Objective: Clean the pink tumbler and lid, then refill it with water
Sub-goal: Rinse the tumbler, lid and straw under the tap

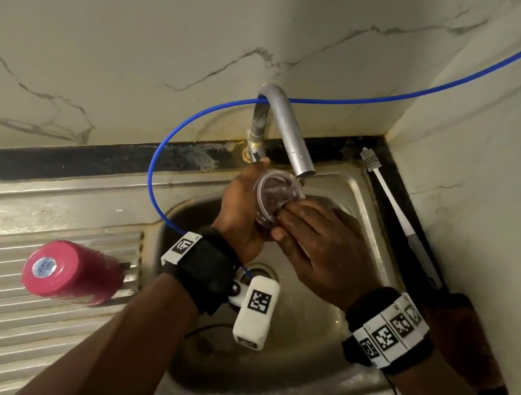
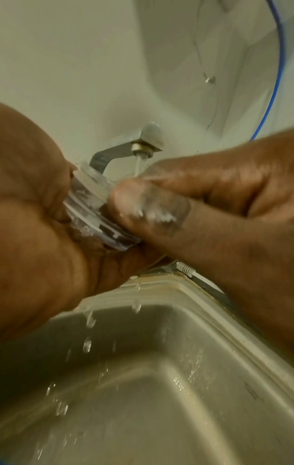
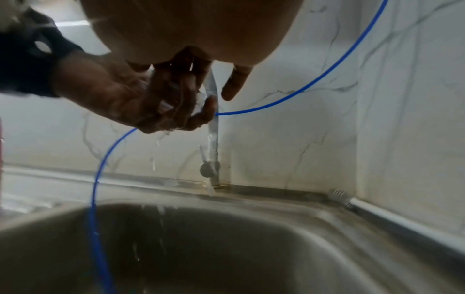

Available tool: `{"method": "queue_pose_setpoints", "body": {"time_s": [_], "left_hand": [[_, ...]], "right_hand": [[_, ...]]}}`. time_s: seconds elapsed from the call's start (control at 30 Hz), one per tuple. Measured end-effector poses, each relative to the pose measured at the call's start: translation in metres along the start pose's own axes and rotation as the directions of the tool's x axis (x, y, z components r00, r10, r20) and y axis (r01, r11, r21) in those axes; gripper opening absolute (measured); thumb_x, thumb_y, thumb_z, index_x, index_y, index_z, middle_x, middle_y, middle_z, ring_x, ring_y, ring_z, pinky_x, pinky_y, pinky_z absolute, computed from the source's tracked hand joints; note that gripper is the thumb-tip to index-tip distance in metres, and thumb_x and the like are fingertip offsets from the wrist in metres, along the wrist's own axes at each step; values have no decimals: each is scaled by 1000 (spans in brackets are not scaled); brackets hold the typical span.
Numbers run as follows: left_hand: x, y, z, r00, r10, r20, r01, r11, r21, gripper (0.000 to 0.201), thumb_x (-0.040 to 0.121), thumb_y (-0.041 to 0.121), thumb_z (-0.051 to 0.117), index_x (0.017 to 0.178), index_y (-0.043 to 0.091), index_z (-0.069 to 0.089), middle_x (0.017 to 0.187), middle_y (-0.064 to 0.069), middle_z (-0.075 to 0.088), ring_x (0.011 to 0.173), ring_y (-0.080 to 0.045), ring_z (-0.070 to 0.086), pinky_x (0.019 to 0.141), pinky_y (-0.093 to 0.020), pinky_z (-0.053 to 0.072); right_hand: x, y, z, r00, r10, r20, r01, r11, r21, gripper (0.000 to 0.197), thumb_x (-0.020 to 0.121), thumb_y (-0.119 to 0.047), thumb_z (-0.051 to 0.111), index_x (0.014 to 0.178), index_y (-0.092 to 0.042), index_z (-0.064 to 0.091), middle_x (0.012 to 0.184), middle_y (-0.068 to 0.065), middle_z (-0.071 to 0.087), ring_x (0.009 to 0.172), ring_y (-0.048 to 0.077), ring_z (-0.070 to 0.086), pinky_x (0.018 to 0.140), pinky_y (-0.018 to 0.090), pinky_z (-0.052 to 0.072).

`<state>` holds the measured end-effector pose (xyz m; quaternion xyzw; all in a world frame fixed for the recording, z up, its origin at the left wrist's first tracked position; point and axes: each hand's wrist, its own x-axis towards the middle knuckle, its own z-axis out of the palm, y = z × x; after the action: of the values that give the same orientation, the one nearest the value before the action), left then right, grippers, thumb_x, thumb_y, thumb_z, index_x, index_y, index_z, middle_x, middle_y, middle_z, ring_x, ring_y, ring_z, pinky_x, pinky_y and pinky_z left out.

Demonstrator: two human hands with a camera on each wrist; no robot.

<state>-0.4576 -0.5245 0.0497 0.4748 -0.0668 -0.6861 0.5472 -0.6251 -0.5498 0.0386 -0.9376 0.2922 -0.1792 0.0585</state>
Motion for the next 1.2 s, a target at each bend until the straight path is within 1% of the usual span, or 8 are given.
{"method": "queue_pose_setpoints", "body": {"time_s": [0.1,0.23,0.4,0.5,0.73,0.87,1.03,1.2], "left_hand": [[-3,-3,13,996,70,-51,-69,997,26,57,107,51,46,121,1,69,86,-8,74,77,-19,71,73,-33,58],[-1,-9,18,970,213,-122,-197,972,127,51,112,48,43,109,4,67,79,-4,76,76,-14,73,70,-27,60],[-4,-1,16,995,36,-93,-28,996,79,65,104,65,43,124,9,69,97,-10,79,91,-25,74,79,-41,56],[-10,0,19,997,-62,-52,64,997,46,67,102,66,44,123,8,70,99,-9,78,91,-23,73,78,-39,53],[-23,-6,28,1000,4,0,-4,1000,-9,64,100,67,51,136,16,65,101,-7,81,93,-20,79,93,-41,58],[-22,-12,25,997,70,15,-70,998,-8,72,99,72,48,128,10,70,106,-12,79,101,-25,75,105,-48,54],[-18,-4,15,1000,4,17,-6,992,126,75,102,74,37,101,7,71,68,-3,61,51,-13,51,44,-20,40],[-22,3,18,999,-50,10,47,981,189,74,102,71,34,93,9,72,64,-1,61,49,-12,50,42,-19,35]], "right_hand": [[2,-32,-3,962,272,-27,-255,927,274,34,104,-37,50,130,-19,65,132,-1,64,121,14,61,96,44,55],[3,-55,-9,888,434,155,-413,603,682,60,93,-25,58,152,-30,46,150,-11,52,137,2,49,114,33,44],[-7,1,-5,998,55,-20,-51,986,160,34,99,-26,54,127,-15,70,134,2,67,127,21,60,105,55,46],[-4,20,-6,996,-81,21,81,997,13,31,98,-29,54,119,-17,74,129,2,69,126,24,61,107,55,42],[7,-24,-6,926,361,-112,-301,882,362,26,106,-34,43,118,-21,62,110,-10,60,99,9,62,79,46,58],[13,-38,-9,923,362,-133,-274,858,434,31,107,-36,44,120,-18,65,112,-9,65,103,7,62,83,41,58],[-4,9,-10,998,-33,-50,41,984,176,35,109,-36,45,118,-14,71,122,4,71,115,22,65,101,52,48],[-4,7,-12,1000,-27,-11,28,993,115,40,110,-39,40,121,-15,71,126,3,70,119,20,64,103,52,48]]}}
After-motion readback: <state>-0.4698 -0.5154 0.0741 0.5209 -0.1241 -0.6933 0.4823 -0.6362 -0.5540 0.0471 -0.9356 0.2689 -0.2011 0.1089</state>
